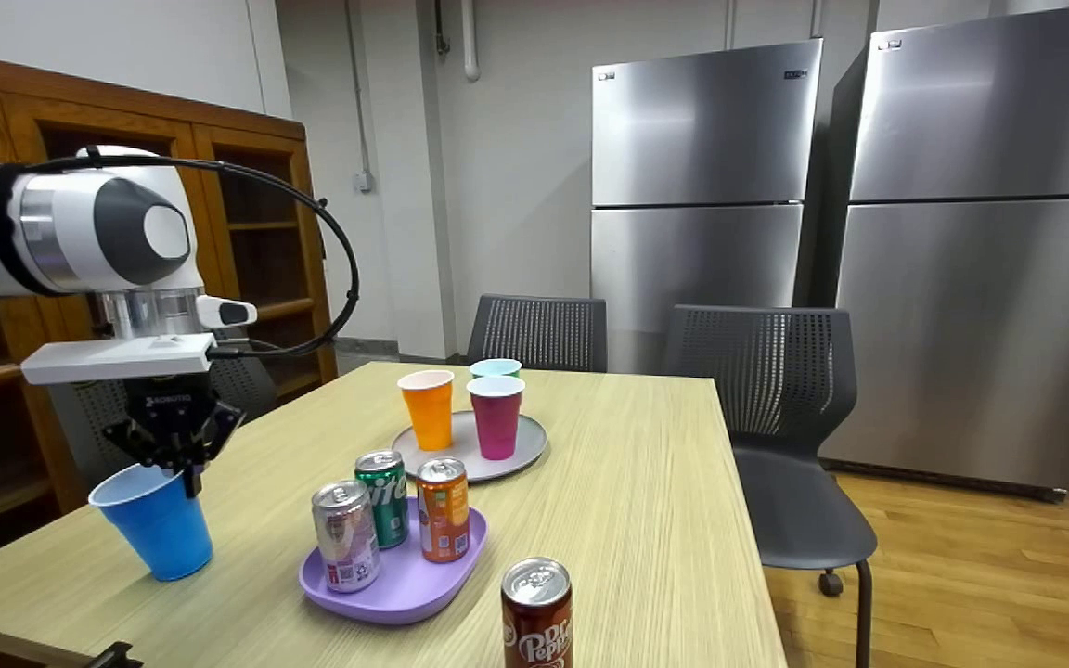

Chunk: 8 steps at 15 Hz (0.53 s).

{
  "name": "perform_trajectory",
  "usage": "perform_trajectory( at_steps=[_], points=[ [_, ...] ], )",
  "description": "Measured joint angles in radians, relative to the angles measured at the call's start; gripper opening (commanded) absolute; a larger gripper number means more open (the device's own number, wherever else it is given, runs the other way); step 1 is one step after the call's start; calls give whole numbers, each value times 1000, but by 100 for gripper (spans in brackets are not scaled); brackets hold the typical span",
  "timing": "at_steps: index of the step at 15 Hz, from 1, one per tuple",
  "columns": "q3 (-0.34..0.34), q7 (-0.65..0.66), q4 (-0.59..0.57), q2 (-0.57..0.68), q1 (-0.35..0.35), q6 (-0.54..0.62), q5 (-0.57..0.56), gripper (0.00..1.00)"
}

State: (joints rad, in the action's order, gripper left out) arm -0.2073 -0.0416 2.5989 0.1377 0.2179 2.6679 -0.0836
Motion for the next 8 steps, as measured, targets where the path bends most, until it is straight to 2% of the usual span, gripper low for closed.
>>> perform_trajectory(
  at_steps=[8],
  points=[
    [-39,0,0,-19,4,1,92,1]
  ],
)
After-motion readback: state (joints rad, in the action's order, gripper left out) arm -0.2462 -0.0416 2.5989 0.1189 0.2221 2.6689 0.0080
